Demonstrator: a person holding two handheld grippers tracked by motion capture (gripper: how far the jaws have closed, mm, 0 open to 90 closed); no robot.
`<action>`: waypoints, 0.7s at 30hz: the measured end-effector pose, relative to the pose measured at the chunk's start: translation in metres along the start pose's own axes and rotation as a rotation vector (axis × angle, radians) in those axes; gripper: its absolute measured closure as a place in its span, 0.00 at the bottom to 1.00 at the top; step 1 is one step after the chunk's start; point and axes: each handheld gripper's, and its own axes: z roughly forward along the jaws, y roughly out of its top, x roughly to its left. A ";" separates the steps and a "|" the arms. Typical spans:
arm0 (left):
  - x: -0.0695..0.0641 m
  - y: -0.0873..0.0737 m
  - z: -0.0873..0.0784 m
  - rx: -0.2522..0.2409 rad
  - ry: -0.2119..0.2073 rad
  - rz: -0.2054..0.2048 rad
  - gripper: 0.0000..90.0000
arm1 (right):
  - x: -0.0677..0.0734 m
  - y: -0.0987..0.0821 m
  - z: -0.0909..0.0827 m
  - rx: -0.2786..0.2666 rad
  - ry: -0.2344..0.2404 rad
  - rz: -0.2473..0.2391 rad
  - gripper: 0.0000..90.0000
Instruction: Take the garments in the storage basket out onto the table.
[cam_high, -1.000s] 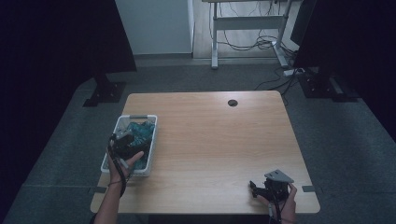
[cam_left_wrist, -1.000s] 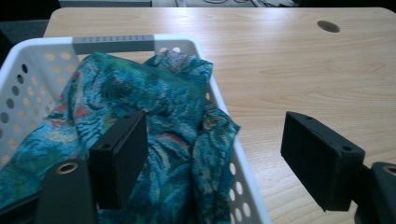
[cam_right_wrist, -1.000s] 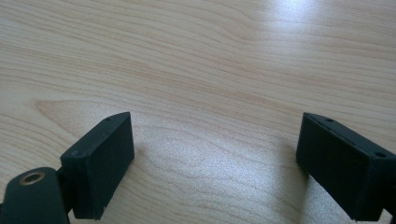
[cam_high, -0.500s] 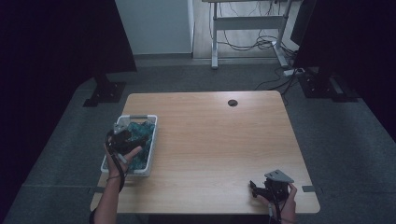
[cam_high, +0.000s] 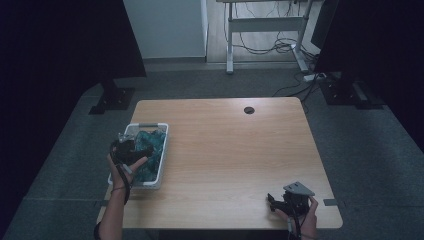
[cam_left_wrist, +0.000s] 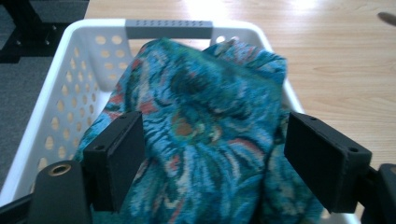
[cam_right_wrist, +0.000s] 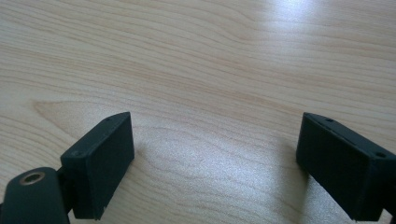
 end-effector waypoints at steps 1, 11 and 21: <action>0.002 0.000 0.001 0.004 0.000 -0.001 0.23 | 0.000 0.000 0.000 0.000 0.000 0.000 0.12; 0.012 0.002 0.009 0.040 0.030 -0.010 0.22 | 0.000 0.000 0.000 0.000 -0.002 0.003 0.12; 0.011 0.003 0.023 0.110 0.062 -0.016 0.21 | 0.000 -0.001 -0.001 0.000 -0.003 0.003 0.12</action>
